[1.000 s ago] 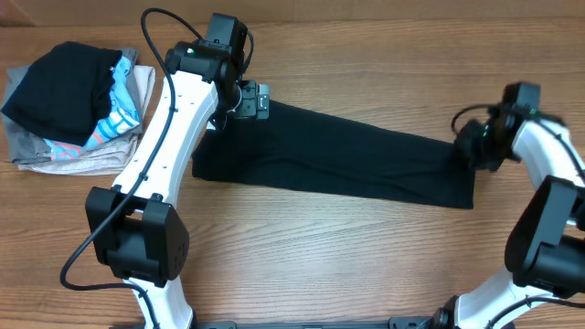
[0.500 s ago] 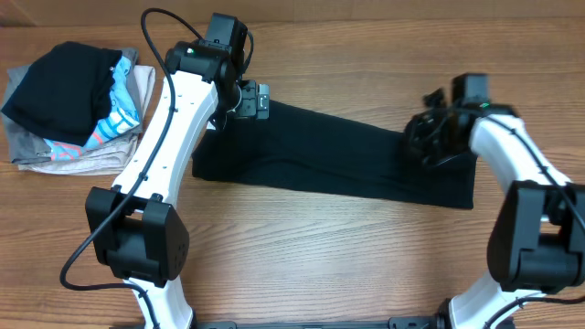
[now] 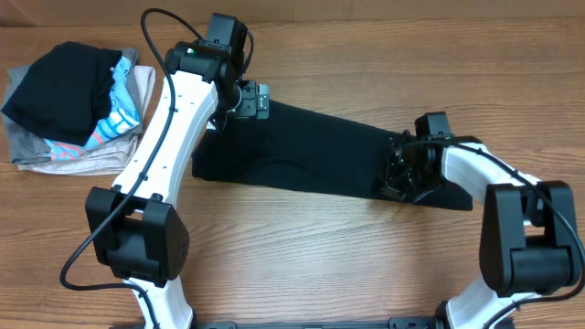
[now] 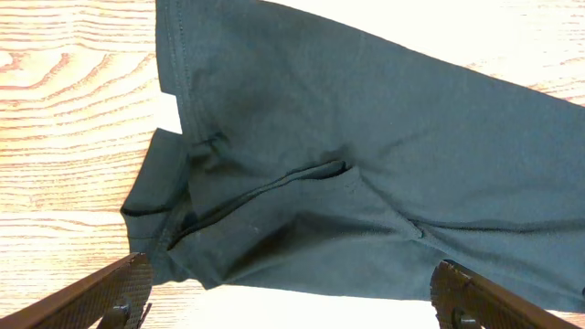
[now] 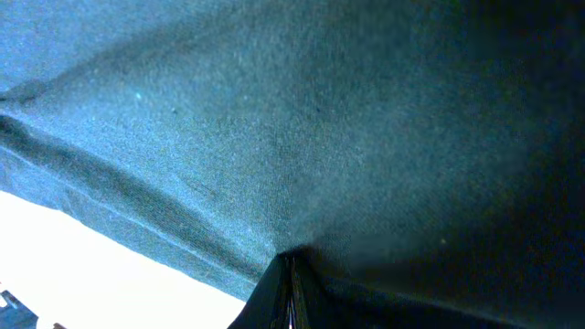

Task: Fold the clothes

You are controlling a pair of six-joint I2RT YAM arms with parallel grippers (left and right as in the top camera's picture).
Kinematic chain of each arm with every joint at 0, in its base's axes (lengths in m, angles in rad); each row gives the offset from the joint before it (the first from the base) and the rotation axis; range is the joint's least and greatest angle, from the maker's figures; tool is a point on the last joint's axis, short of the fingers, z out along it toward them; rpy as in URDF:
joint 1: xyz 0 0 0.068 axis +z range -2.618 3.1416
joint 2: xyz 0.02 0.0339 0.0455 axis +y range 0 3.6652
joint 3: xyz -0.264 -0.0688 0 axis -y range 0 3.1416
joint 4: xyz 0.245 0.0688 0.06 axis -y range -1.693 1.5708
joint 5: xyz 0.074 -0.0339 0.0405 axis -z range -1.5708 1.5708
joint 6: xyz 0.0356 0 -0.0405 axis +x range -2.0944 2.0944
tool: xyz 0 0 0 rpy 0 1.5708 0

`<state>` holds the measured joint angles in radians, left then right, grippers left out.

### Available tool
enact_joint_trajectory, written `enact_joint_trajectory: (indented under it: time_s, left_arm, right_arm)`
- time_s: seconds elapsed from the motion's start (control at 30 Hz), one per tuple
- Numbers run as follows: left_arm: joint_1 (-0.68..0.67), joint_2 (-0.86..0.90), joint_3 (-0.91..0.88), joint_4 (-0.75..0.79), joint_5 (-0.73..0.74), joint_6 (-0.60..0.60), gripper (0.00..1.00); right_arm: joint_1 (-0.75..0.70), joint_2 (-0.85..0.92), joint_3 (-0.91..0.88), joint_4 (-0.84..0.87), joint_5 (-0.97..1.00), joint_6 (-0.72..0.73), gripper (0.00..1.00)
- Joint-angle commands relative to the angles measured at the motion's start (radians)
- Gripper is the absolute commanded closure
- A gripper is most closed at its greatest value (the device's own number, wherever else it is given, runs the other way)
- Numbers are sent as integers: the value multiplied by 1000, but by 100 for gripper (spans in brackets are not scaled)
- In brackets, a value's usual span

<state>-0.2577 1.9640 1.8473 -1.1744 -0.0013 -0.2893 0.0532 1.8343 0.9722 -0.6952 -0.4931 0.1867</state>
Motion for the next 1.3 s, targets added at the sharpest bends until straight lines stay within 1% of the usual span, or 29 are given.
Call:
enact_joint_trajectory:
  time_s: [0.0,0.1,0.2,0.27,0.37,0.43,0.5,0.63,0.77,0.8,0.93,1.03,1.13,1.23,1.27]
  left_arm:
    - [3,10,-6,3,-9,-3,0]
    - [3,10,-7,2,-9,-3,0]
    - [3,10,-7,2,-9,-3,0]
    - [3,10,-7,3,-9,-3,0]
    - [3,10,-6,3,-9,-3,0]
    - [3,10,-7,3,-9,-3,0]
    - [3,10,-7,3,-9,-3,0]
    - [3,10,-6,3,-9,-3,0]
    - [3,10,-6,2,-9,-3,0]
    - [3,10,-7,3,-9,-3,0]
    - [3,10,-6,2,-9,-3,0]
    - [3,10,-7,3,-9,-3,0]
    - [3,10,-6,3,-9,-3,0]
    - [3,10,-6,3,-9,-3,0]
    - [3,10,-6,2,-9,-3,0]
  right_arm:
    - [4,8,-64,-33,73,-1,96]
    - [2,4,-39,-71,42,-13,96]
    - [-3,-6,45,-120,-101,-61,95]
    - [-3,-11,115,-125,-218,-64,95]
    - [5,-11,187,-70,-379,-54,95]
    - [21,-11,196,14,-429,-3,95]
    - [44,-8,193,83,-397,55,95]
    - [108,-3,184,108,-241,106,96]
    - [196,21,157,181,-199,111,96]
    - [229,31,147,196,-169,135,96]
    - [301,60,133,192,-45,201,96]
    - [344,88,129,194,-31,211,95]
    - [369,105,129,194,-31,211,91]
    - [374,109,129,193,-31,211,90]
    - [374,109,129,193,-32,211,92]
